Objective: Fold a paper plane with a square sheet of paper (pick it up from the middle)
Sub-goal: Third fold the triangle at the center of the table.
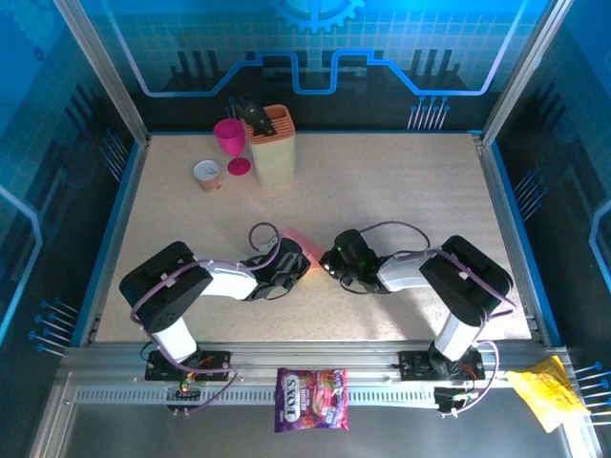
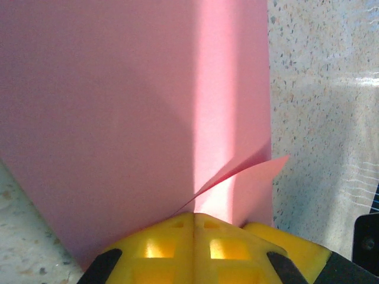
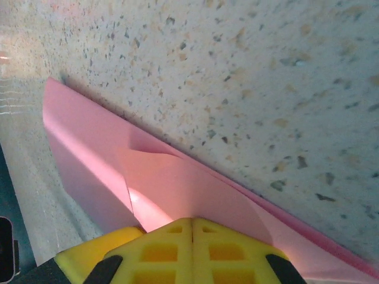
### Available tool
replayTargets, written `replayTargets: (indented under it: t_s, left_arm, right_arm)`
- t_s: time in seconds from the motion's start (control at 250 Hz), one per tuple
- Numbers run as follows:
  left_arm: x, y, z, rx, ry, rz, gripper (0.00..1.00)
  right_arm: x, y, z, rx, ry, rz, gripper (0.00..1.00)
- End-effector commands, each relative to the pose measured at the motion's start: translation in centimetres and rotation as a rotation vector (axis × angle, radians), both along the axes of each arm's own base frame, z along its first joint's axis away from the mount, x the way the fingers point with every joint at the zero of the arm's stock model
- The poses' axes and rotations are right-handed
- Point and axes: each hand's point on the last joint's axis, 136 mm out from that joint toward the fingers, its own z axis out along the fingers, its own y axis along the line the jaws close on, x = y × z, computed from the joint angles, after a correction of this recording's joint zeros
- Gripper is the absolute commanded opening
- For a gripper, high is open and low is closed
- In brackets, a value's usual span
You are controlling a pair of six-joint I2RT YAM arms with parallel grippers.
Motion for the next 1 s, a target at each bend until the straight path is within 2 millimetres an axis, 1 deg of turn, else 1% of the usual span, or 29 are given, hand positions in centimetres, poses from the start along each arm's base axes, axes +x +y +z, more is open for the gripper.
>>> replayTargets:
  t_s: [0.0,0.072,0.244,0.379,0.555,0.607,0.659,0.731,0.819,0.899,0.995]
  left_arm:
    - [-8.6,8.0,-8.7,0.328,0.360,-0.005,0.00]
    - [-8.6,8.0,-8.7,0.327,0.359,-0.005,0.00]
    - [-8.6,8.2,-8.6,0.330,0.359,-0.001,0.00]
    - [-8.7,8.4,-8.5,0.333,0.358,0.003,0.00]
    - [-8.8,8.5,-8.5,0.334,0.356,0.002,0.00]
    - [-8.8,8.5,-8.5,0.337,0.351,-0.005,0.00]
    - [-8.7,8.6,-8.4,0.345,0.345,-0.015,0.00]
    - [-8.4,8.4,-8.0,0.361,0.327,-0.048,0.00]
    - [-8.0,8.0,-7.4,0.380,0.301,-0.098,0.00]
    - [-7.6,7.6,-6.9,0.395,0.281,-0.138,0.00]
    - [-7.3,7.4,-6.5,0.410,0.267,-0.167,0.00]
  right_arm:
    - [-3.2,-6.1,-5.3,-0.198,0.155,-0.065,0.00]
    - [-3.3,-7.3,-5.2,-0.209,0.165,-0.082,0.00]
    - [-3.1,-10.1,-4.3,-0.287,0.156,-0.099,0.00]
    - [-3.4,-12.0,-4.8,-0.313,0.178,-0.124,0.00]
    - [-4.8,-13.9,-6.3,-0.316,0.223,-0.163,0.00]
    - [-5.1,-14.3,-6.4,-0.305,0.231,-0.176,0.00]
    - [-5.1,-14.5,-6.0,-0.284,0.218,-0.190,0.00]
    - [-4.7,-14.0,-4.6,-0.251,0.171,-0.167,0.00]
    - [-3.5,-12.4,-2.0,-0.218,0.103,-0.095,0.00]
    - [-2.3,-10.4,0.4,-0.185,0.046,-0.022,0.00]
    - [-1.2,-7.5,2.4,-0.153,-0.007,0.054,0.00]
